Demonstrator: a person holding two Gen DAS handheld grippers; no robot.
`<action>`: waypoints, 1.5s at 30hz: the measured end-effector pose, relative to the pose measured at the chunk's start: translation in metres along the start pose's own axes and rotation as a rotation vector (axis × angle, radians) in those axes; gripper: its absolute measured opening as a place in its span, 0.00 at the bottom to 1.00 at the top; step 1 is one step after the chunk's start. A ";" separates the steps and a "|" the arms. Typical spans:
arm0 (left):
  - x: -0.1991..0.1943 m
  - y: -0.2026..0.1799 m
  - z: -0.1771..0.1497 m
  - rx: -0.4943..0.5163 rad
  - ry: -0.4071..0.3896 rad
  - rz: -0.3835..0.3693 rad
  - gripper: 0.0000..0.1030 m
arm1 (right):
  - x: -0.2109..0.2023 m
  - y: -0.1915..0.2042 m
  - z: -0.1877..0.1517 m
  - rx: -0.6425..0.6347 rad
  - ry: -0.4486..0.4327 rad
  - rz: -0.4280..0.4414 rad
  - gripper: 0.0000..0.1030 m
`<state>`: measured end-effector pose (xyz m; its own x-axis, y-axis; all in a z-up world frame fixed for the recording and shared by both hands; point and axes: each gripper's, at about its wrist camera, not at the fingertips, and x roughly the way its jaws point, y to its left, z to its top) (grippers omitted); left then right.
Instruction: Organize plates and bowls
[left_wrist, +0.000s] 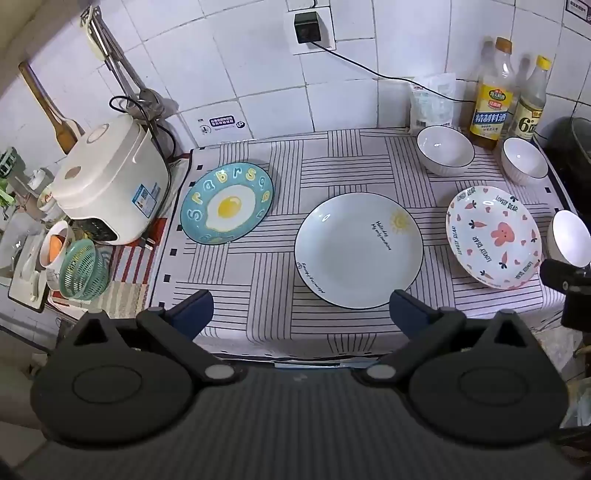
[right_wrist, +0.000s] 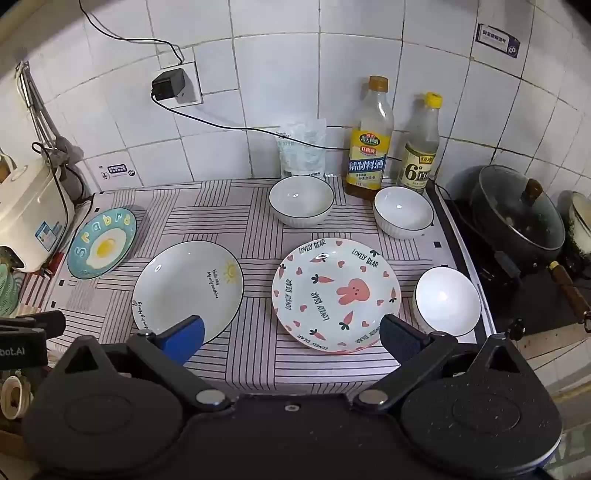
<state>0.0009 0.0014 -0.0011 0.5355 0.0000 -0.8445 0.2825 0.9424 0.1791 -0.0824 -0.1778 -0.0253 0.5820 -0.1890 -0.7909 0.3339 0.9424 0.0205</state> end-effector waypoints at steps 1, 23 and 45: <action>0.001 0.001 0.000 -0.007 0.002 -0.003 0.99 | 0.000 0.000 0.000 -0.001 -0.001 -0.003 0.99; 0.019 0.004 -0.018 -0.038 -0.013 -0.071 0.97 | 0.007 0.006 -0.006 -0.117 -0.015 -0.070 0.99; 0.030 -0.002 -0.015 -0.057 -0.047 -0.060 1.00 | 0.021 0.002 -0.012 -0.092 -0.015 -0.081 0.99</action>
<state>0.0042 0.0050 -0.0340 0.5562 -0.0712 -0.8280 0.2698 0.9578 0.0989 -0.0783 -0.1765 -0.0498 0.5674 -0.2694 -0.7782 0.3115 0.9450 -0.1000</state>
